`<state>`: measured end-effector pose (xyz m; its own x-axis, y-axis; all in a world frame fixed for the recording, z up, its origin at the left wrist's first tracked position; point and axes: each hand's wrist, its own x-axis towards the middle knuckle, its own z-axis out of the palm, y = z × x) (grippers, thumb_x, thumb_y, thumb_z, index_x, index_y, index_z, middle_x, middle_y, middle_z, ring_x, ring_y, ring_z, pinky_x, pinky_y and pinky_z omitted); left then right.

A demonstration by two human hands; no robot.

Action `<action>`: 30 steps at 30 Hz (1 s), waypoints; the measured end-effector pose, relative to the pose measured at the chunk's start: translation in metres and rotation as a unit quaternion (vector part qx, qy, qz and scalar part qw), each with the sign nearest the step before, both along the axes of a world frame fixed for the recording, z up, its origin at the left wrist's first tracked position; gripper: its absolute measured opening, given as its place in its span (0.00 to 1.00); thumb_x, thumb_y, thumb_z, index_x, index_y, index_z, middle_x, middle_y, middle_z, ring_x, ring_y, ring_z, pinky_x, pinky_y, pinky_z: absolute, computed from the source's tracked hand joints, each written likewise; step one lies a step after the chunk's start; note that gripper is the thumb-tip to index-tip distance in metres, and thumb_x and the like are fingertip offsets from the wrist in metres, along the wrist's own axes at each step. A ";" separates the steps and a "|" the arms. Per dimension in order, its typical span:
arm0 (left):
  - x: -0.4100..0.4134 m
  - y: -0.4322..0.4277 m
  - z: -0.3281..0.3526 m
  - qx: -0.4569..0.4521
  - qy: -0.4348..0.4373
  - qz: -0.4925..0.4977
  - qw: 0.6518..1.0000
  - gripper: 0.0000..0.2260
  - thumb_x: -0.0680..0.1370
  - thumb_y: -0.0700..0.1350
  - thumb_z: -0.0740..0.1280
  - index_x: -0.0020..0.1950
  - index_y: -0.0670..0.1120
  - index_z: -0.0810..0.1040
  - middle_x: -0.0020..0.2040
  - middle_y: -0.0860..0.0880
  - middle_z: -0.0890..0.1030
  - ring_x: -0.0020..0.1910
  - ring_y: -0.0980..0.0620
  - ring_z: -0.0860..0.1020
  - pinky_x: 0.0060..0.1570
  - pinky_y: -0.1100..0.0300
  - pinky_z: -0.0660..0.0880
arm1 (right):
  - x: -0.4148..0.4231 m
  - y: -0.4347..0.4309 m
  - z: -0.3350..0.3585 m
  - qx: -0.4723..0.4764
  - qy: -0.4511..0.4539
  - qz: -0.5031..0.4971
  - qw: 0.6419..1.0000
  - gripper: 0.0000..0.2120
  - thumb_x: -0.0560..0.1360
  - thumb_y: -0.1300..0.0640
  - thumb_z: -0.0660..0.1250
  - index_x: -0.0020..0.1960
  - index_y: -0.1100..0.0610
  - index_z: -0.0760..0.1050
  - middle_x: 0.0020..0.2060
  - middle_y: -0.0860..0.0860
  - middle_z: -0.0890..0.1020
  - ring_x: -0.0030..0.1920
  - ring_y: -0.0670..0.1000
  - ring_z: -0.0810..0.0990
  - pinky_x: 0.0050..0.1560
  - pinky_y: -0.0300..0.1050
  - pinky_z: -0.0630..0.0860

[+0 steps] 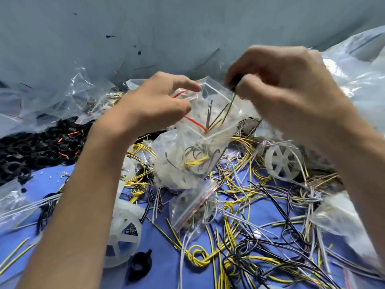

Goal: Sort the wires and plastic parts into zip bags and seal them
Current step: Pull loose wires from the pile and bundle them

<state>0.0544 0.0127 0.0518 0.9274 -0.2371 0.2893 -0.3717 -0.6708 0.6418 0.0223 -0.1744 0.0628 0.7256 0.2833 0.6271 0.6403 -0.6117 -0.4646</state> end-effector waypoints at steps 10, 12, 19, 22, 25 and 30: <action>-0.002 -0.001 0.001 0.033 0.002 -0.023 0.999 0.25 0.62 0.45 0.57 0.56 0.56 0.79 0.55 0.48 0.80 0.36 0.55 0.78 0.32 0.68 0.69 | 0.028 -0.014 -0.020 -0.037 0.098 -0.172 0.979 0.18 0.74 0.40 0.65 0.46 0.53 0.84 0.38 0.53 0.84 0.36 0.48 0.78 0.35 0.41 0.72; -0.004 -0.002 0.002 0.028 0.012 -0.041 0.999 0.22 0.62 0.44 0.58 0.53 0.57 0.79 0.53 0.46 0.81 0.24 0.60 0.70 0.25 0.70 0.66 | 0.030 -0.012 -0.024 -0.035 0.060 -0.172 0.983 0.13 0.74 0.44 0.66 0.47 0.53 0.83 0.39 0.52 0.84 0.39 0.48 0.79 0.38 0.40 0.73; -0.004 -0.005 0.003 0.012 -0.016 -0.024 1.000 0.18 0.74 0.34 0.60 0.58 0.49 0.80 0.30 0.52 0.72 0.21 0.60 0.69 0.23 0.75 0.65 | 0.027 0.004 -0.029 -0.028 -0.129 -0.130 0.983 0.10 0.74 0.55 0.66 0.45 0.59 0.84 0.38 0.59 0.81 0.35 0.56 0.77 0.42 0.53 0.74; -0.006 -0.007 0.003 0.010 -0.025 -0.025 0.999 0.18 0.74 0.33 0.60 0.58 0.48 0.79 0.22 0.55 0.69 0.19 0.60 0.68 0.22 0.76 0.62 | 0.022 0.008 -0.027 -0.023 -0.186 -0.087 0.978 0.08 0.73 0.58 0.67 0.43 0.60 0.84 0.38 0.57 0.81 0.33 0.53 0.77 0.39 0.50 0.75; -0.008 -0.007 0.003 -0.007 -0.016 -0.040 0.999 0.19 0.73 0.33 0.60 0.59 0.49 0.79 0.18 0.58 0.68 0.19 0.59 0.68 0.23 0.76 0.63 | 0.021 0.008 -0.026 -0.095 -0.121 -0.014 0.988 0.07 0.73 0.58 0.68 0.42 0.59 0.84 0.34 0.56 0.81 0.32 0.52 0.76 0.39 0.49 0.74; -0.013 -0.007 0.004 -0.045 0.003 -0.077 0.996 0.21 0.68 0.37 0.64 0.59 0.50 0.79 0.20 0.57 0.68 0.21 0.59 0.68 0.28 0.70 0.68 | 0.020 0.011 -0.031 -0.241 0.034 0.049 0.969 0.12 0.75 0.58 0.63 0.35 0.61 0.77 0.30 0.59 0.75 0.33 0.59 0.69 0.39 0.54 0.71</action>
